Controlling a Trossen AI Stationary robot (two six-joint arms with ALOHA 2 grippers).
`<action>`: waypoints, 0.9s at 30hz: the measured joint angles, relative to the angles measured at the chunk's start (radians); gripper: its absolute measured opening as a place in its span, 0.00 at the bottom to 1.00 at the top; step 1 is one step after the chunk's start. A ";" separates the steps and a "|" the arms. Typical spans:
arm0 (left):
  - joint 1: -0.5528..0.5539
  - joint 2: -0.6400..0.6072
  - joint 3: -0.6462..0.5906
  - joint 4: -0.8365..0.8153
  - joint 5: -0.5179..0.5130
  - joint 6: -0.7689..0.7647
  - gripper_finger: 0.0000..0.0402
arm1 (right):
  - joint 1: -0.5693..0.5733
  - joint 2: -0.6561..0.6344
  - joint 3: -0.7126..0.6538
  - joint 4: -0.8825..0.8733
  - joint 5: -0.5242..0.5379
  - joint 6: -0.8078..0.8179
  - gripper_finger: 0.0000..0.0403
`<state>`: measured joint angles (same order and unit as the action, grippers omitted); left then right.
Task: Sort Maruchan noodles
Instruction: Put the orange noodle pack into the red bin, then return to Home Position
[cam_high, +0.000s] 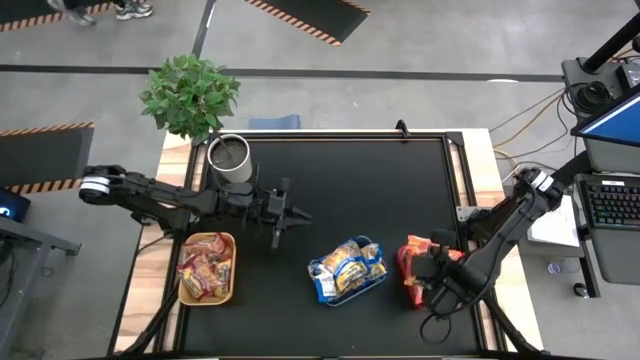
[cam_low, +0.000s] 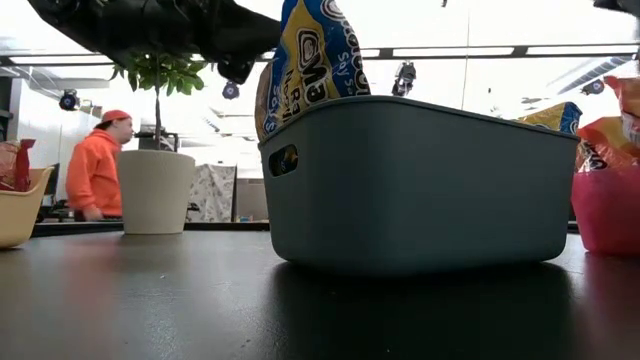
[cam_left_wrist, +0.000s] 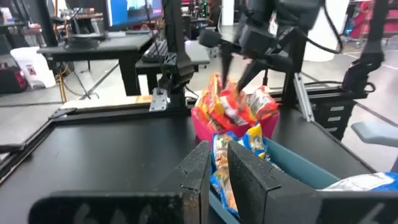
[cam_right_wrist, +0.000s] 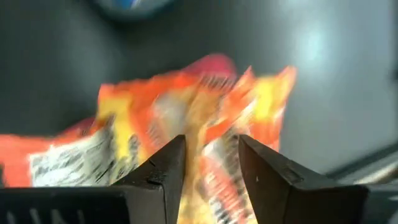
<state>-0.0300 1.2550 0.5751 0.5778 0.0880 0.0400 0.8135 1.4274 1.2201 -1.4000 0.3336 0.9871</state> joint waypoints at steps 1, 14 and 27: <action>-0.004 -0.011 0.000 -0.006 0.000 0.003 0.10 | 0.000 -0.017 0.000 0.000 0.050 -0.018 0.34; -0.045 -0.215 -0.030 -0.157 0.001 0.028 0.10 | 0.000 -0.319 -0.159 0.176 0.529 -0.224 0.31; -0.049 -0.450 -0.035 -0.485 0.001 0.128 0.10 | -0.321 -0.697 -0.753 1.626 0.047 -1.248 0.17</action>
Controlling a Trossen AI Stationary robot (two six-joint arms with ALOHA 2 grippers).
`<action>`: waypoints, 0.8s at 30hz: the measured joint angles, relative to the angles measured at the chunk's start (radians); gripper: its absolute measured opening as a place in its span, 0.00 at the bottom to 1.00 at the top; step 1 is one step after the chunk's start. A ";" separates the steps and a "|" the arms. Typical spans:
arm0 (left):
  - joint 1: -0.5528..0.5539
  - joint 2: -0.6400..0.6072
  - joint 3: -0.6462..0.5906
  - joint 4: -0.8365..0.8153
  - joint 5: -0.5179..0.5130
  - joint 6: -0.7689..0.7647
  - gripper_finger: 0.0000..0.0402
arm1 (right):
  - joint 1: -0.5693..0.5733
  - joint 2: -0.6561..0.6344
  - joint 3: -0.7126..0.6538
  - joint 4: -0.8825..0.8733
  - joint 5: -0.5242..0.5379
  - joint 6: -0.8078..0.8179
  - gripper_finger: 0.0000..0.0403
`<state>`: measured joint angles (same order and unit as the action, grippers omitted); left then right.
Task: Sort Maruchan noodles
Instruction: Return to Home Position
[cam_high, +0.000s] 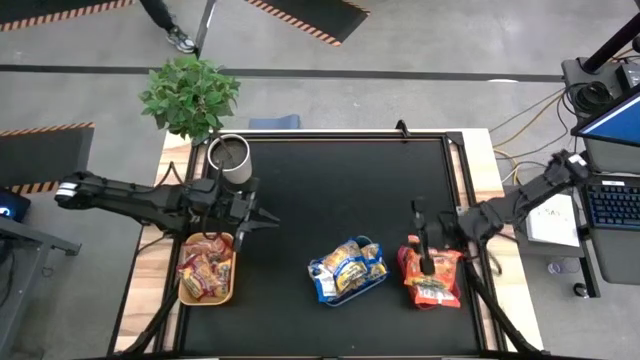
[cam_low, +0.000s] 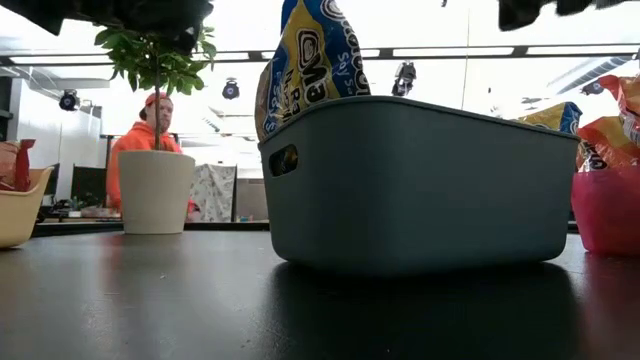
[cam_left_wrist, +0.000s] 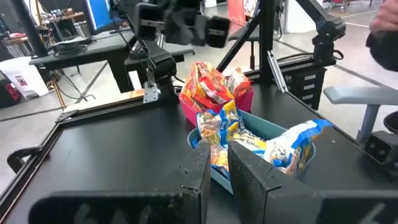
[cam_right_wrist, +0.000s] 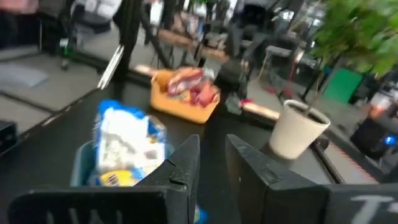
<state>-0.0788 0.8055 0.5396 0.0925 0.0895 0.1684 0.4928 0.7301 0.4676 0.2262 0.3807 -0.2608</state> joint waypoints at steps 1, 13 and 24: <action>0.000 -0.013 -0.005 -0.009 0.000 -0.001 0.10 | -0.046 -0.022 -0.026 0.036 -0.050 -0.014 0.17; 0.000 -0.270 -0.172 -0.024 0.000 -0.016 0.10 | -0.496 -0.158 -0.175 0.190 -0.473 0.052 0.16; 0.000 -0.570 -0.291 -0.069 0.000 -0.028 0.10 | -0.559 -0.160 -0.290 0.348 -0.487 0.030 0.16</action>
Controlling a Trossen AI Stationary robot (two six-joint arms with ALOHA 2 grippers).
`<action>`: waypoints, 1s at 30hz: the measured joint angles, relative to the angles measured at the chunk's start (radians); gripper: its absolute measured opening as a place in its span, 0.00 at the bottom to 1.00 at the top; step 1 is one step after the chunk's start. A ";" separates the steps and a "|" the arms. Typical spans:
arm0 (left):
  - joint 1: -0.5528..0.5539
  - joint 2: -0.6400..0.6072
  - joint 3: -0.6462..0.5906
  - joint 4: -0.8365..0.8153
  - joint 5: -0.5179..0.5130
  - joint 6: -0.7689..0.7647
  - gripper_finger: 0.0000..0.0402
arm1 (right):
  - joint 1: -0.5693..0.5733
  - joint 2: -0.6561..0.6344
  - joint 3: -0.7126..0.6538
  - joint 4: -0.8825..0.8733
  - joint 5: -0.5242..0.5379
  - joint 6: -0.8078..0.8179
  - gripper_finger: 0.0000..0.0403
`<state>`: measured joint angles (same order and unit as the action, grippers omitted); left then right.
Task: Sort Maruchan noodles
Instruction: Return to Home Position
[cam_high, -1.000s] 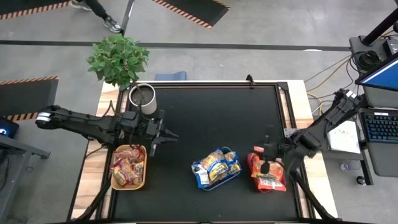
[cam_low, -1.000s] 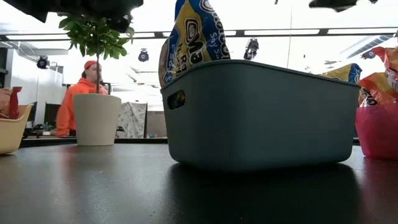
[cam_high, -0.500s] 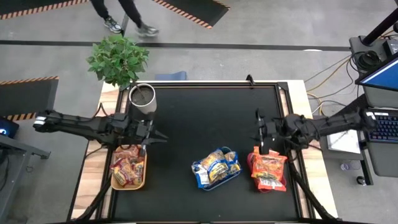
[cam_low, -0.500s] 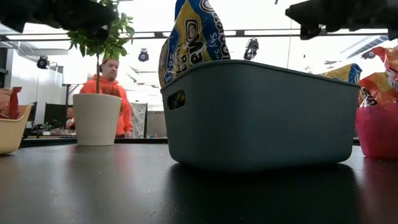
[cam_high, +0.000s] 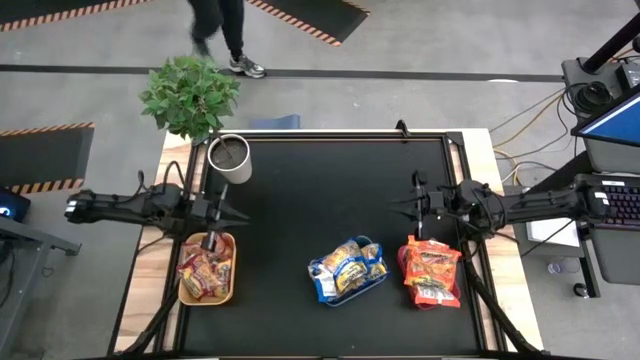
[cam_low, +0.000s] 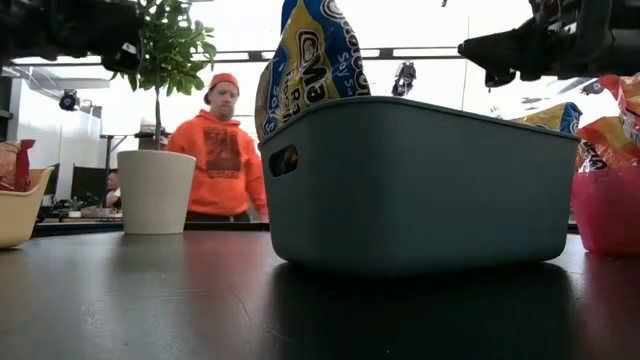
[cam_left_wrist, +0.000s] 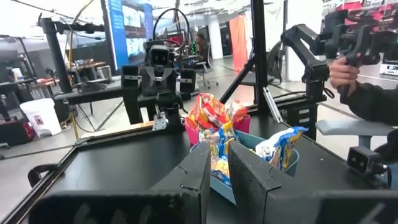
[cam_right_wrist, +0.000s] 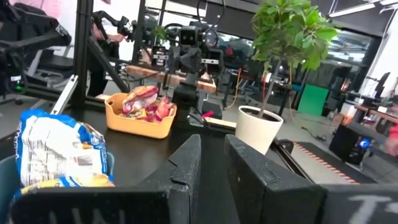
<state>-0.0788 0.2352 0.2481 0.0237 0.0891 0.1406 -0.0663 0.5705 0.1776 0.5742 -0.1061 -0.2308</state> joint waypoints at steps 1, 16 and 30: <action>0.000 -0.020 -0.012 -0.004 0.000 0.000 0.10 | 0.000 0.000 -0.009 0.010 0.000 -0.003 0.16; 0.001 -0.158 -0.233 0.016 -0.038 -0.054 0.10 | -0.058 -0.001 -0.165 0.157 0.000 -0.002 0.15; 0.002 -0.236 -0.217 -0.050 -0.033 -0.039 0.10 | -0.125 0.000 -0.165 0.155 -0.006 0.035 0.15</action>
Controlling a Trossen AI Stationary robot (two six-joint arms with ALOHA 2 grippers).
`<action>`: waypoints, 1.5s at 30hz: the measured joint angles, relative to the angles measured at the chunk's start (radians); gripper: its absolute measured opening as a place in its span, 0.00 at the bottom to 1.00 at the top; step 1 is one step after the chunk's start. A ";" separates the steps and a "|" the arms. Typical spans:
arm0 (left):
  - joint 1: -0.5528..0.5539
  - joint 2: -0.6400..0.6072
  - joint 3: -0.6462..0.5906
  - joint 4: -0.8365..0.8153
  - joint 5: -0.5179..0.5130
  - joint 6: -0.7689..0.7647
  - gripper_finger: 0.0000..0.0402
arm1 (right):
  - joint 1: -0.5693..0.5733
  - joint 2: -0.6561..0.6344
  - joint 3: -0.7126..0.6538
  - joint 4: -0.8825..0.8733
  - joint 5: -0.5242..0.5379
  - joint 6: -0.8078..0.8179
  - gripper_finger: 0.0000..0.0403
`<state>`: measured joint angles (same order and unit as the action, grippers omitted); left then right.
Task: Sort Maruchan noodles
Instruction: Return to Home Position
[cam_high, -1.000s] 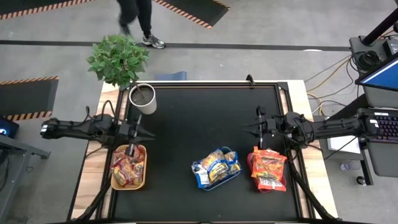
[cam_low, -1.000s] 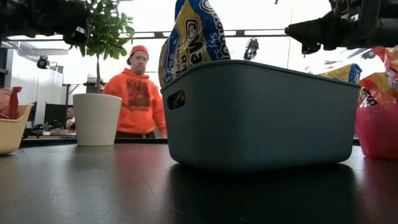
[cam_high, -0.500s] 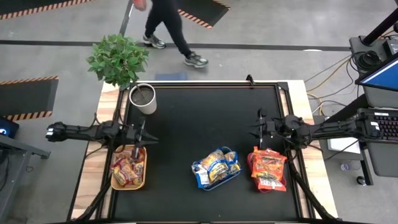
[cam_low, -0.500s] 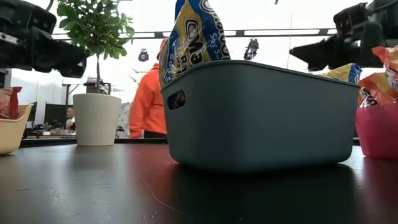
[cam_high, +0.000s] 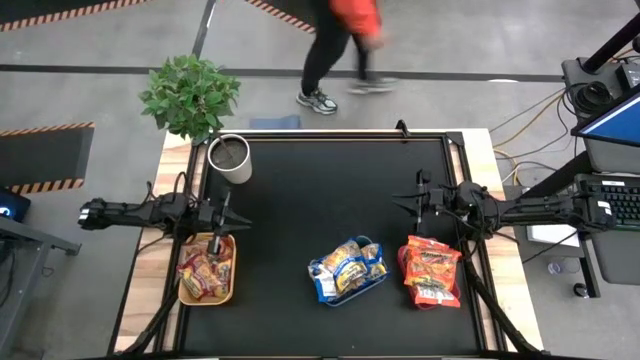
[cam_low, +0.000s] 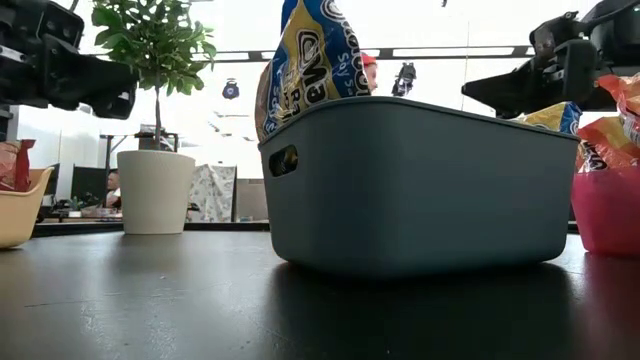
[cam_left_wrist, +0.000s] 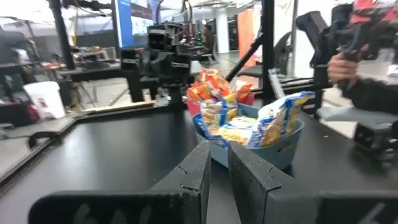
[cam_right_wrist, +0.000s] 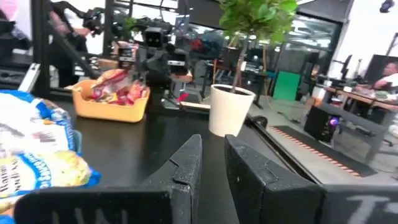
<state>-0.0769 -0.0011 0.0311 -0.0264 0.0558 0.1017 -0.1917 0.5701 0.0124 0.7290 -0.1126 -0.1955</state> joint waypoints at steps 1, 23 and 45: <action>0.000 0.000 0.000 0.001 0.010 -0.012 0.10 | -0.008 0.000 0.000 0.002 0.000 0.004 0.15; 0.000 0.027 0.000 0.011 -0.193 0.021 0.10 | -0.113 -0.032 -0.001 -0.014 0.195 -0.129 0.15; 0.000 0.027 0.000 0.012 -0.196 0.021 0.10 | -0.114 -0.032 -0.002 -0.023 0.350 -0.143 0.15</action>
<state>-0.0769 0.0261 0.0315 -0.0147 -0.1401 0.1223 -0.3061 0.5381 0.0109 0.7064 0.2371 -0.3387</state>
